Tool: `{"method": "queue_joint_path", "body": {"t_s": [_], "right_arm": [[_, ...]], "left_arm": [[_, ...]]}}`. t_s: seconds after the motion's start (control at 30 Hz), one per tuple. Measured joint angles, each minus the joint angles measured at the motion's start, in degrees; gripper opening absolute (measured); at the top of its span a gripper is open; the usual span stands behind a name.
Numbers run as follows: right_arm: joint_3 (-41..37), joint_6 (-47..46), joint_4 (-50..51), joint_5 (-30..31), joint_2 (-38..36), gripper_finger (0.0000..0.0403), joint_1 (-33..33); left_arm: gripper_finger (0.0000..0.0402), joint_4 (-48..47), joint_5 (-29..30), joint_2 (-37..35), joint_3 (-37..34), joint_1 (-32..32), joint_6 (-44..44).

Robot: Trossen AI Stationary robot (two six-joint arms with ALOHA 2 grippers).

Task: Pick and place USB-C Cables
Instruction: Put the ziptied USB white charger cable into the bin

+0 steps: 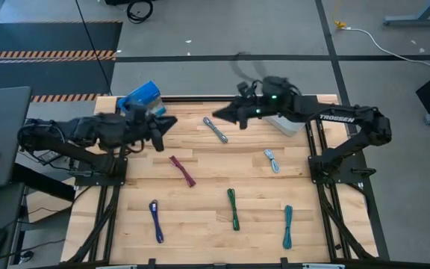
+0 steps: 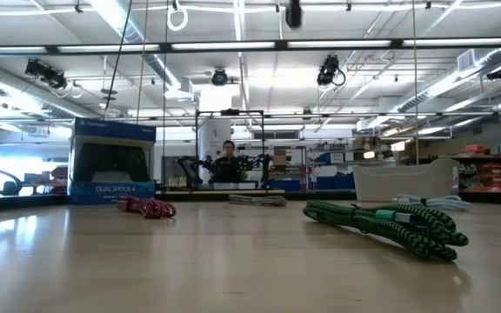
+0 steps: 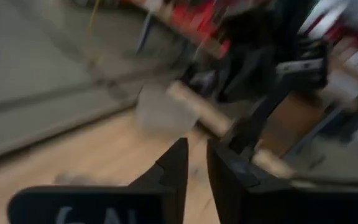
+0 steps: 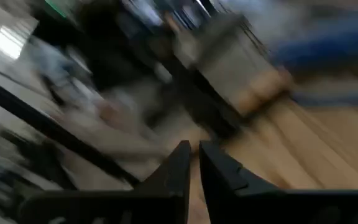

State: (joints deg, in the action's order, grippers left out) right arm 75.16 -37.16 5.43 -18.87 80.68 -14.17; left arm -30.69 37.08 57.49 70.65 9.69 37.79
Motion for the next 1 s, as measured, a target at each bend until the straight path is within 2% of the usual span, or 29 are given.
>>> {"method": "queue_joint_path", "body": {"t_s": [0.07,0.13,0.2,0.3,0.4,0.53,0.73,0.9,1.0], "right_arm": [[0.0,5.2,11.6,1.6,0.0,0.0053,-1.0],[0.0,9.8,21.1,5.9,0.2,0.0063,-1.7],[0.0,14.6,28.2,10.9,0.9,0.0074,-2.4],[-0.1,19.7,36.8,15.0,2.5,0.0090,-4.1],[-0.2,23.9,45.4,16.4,5.1,0.0107,-5.7],[-0.2,26.6,51.9,16.5,9.4,0.0132,-7.1],[-0.2,24.1,49.9,16.3,14.4,0.0169,-7.8],[-0.2,20.4,40.9,15.9,17.3,0.0191,-7.8],[-0.1,17.7,33.3,16.0,19.2,0.0202,-6.8]], "left_arm": [[0.0085,-7.4,-1.1,0.0,0.0,0.0,4.4],[0.0101,-15.3,-1.8,0.0,0.0,0.0,8.5],[0.0116,-22.0,-2.0,0.1,0.0,0.0,11.9],[0.0132,-30.3,-2.9,1.2,0.0,0.0,15.5],[0.0142,-35.5,-4.6,2.2,0.0,0.0,17.8],[0.0146,-37.8,-5.4,3.6,-0.7,-0.1,18.6],[0.0146,-37.1,-5.7,5.5,-4.4,-0.2,19.3],[0.0147,-37.0,-9.3,7.4,-7.1,-0.2,24.4],[0.0147,-37.8,-10.7,8.3,-7.4,-0.2,30.3]]}}
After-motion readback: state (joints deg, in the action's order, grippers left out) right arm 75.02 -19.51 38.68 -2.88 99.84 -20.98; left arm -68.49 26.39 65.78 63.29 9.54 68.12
